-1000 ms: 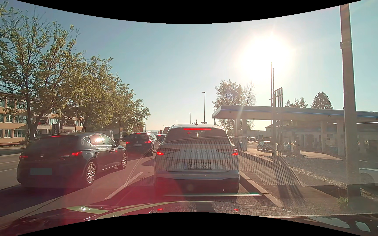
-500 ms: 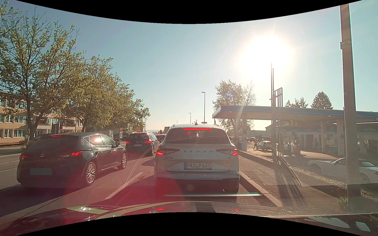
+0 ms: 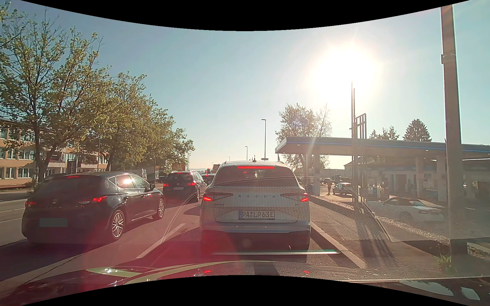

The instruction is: Follow the waypoints while adhering to traffic rules and regulations

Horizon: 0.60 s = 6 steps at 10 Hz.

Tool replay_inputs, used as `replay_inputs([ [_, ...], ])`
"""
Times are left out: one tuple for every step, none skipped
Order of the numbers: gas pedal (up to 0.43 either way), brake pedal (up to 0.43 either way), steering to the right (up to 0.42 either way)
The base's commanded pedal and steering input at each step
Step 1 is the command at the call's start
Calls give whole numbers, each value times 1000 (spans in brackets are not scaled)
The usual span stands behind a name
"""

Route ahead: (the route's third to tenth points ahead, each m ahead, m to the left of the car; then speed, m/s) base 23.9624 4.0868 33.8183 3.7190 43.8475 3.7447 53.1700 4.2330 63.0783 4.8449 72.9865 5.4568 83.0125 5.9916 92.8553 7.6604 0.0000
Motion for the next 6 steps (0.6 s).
replay_inputs([
  [0,226,-5],
  [0,232,-5],
  [0,226,-5],
  [0,232,-5],
  [0,226,-5],
  [0,226,-5],
])
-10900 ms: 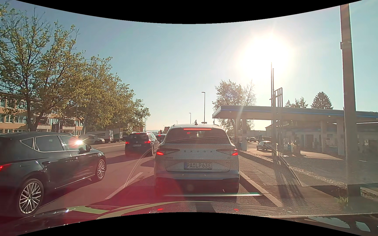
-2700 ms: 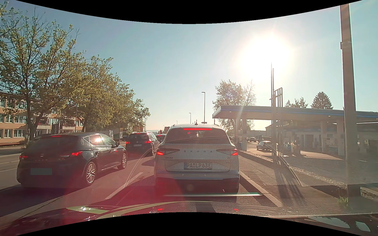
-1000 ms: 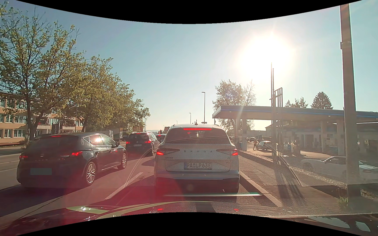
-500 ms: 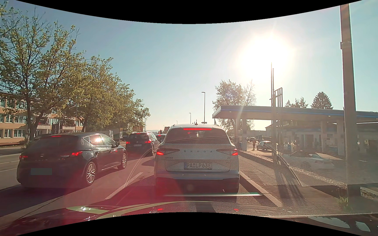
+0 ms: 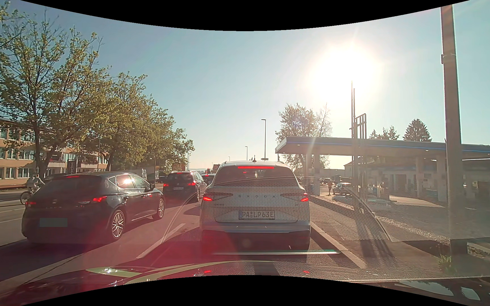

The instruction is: Follow the waypoints while adhering to traffic rules and regulations

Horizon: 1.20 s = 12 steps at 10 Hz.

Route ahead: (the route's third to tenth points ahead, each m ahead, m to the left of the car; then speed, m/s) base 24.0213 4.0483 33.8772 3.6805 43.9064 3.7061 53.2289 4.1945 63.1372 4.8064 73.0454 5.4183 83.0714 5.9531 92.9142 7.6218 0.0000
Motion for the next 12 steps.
replay_inputs([
  [0,232,-5],
  [0,232,-5],
  [0,232,-5],
  [0,232,-5],
  [0,232,-5],
  [0,232,-5],
  [0,226,-5],
  [0,232,-5],
  [0,232,-5],
  [0,232,-5],
  [0,232,-5],
  [0,232,-5],
])
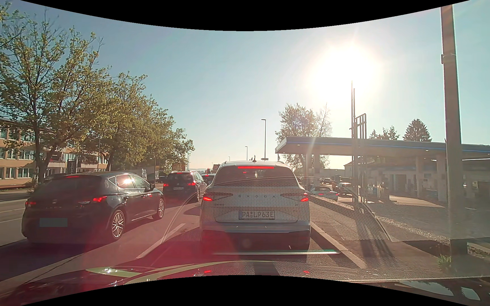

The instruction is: Follow the waypoints while adhering to traffic rules and regulations

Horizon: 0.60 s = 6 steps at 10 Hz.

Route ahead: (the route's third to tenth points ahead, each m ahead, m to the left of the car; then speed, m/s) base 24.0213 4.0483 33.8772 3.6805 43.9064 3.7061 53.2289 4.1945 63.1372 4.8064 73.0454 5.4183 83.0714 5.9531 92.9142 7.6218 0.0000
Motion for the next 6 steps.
replay_inputs([
  [0,232,-5],
  [0,232,-5],
  [0,232,-5],
  [0,232,-5],
  [0,232,-5],
  [0,232,-5],
])
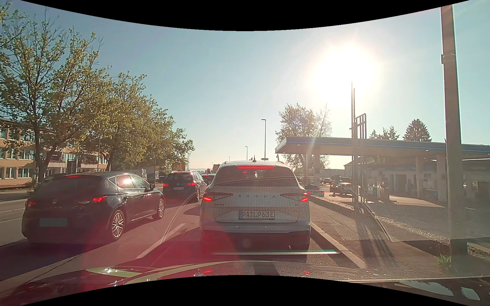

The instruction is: Follow the waypoints while adhering to traffic rules and regulations

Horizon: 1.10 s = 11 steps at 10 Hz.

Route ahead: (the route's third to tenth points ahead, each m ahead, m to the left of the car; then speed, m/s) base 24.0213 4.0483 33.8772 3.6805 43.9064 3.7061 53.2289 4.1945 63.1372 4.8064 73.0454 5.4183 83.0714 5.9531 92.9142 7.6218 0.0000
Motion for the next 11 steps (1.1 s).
replay_inputs([
  [0,232,-6],
  [0,232,-5],
  [0,232,-5],
  [0,232,-6],
  [0,232,-5],
  [0,232,-6],
  [0,232,-6],
  [0,232,-6],
  [0,232,-5],
  [0,232,-6],
  [0,232,-5],
])
